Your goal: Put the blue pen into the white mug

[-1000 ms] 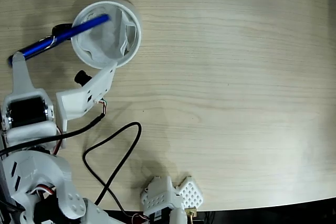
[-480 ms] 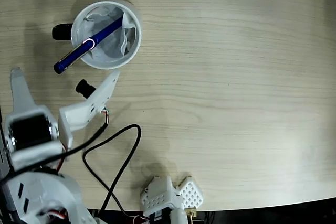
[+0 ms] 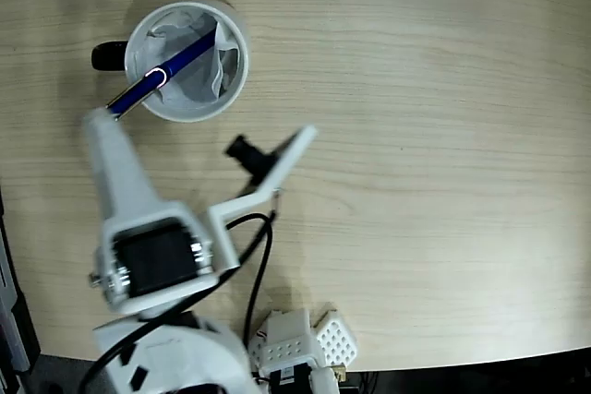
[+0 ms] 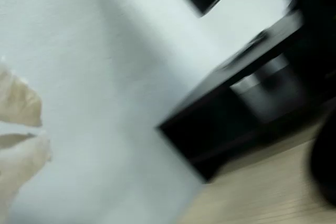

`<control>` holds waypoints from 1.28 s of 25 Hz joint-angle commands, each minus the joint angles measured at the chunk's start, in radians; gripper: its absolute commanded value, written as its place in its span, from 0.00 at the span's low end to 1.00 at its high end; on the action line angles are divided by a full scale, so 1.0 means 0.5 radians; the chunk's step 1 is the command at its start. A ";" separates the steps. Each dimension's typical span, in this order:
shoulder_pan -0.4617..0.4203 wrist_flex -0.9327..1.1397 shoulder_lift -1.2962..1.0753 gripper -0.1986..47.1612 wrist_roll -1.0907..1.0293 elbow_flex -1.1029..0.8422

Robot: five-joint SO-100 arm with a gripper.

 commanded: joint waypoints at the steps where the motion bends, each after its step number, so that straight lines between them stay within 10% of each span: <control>1: 0.098 -0.080 0.239 0.01 -0.227 0.202; 19: 0.881 -0.460 1.083 0.01 -1.985 1.700; 32: 0.865 -0.620 2.240 0.00 -1.752 2.660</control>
